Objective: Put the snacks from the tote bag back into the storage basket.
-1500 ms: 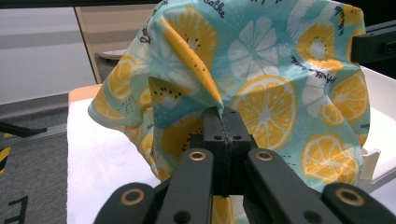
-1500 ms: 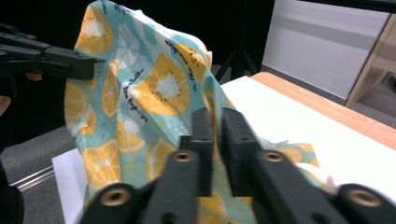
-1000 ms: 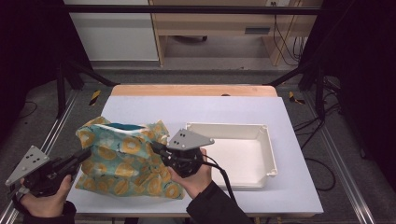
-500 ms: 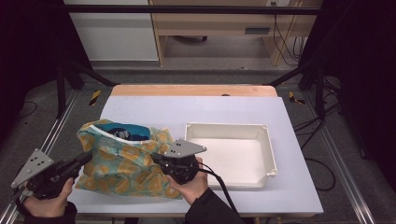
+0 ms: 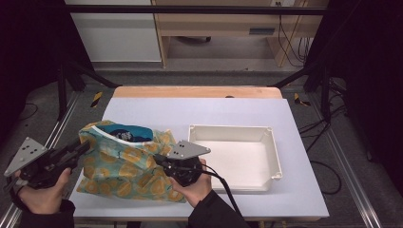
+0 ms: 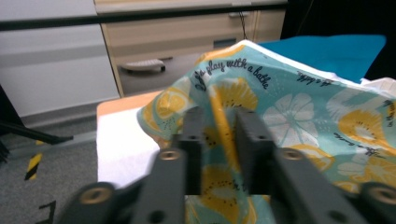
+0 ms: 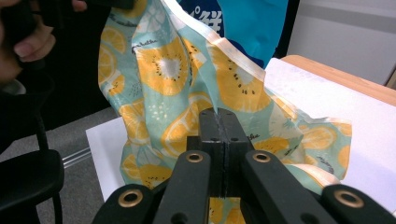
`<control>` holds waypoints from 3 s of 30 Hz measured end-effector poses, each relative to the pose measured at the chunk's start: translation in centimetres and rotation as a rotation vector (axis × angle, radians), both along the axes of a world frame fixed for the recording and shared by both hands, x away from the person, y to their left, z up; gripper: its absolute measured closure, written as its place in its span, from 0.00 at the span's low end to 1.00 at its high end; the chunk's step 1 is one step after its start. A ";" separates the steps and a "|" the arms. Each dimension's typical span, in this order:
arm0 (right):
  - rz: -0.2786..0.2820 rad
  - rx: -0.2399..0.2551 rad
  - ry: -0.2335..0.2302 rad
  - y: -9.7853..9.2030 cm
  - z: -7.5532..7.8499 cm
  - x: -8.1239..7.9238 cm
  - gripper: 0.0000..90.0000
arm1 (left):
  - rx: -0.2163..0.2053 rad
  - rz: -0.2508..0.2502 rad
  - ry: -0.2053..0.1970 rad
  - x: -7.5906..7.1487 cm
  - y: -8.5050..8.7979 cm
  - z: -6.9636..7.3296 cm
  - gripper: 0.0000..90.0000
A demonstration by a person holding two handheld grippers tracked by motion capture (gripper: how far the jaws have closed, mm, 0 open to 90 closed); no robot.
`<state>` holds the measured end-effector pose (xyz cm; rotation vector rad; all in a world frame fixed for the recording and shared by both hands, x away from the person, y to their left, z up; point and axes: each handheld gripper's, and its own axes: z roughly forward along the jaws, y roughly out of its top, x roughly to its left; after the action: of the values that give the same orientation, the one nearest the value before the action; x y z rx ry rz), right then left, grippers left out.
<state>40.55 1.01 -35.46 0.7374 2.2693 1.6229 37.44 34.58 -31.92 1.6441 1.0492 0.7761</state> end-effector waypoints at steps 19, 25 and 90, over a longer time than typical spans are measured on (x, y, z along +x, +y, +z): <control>0.028 -0.007 -0.023 2.5 0.6 0.2 1.00 | 0.010 0.040 -0.038 -3.5 2.3 -1.0 1.00; 0.022 -0.004 -0.007 1.7 -0.1 0.0 1.00 | 0.009 0.024 -0.018 -3.7 2.1 -2.1 1.00; -0.060 -0.122 0.188 2.5 -11.6 -0.8 1.00 | 0.174 -0.077 0.289 -1.8 0.7 -12.7 1.00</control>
<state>39.78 3.49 -47.08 0.9526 2.4232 1.4277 35.61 35.25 -44.62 1.9775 1.1346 0.6039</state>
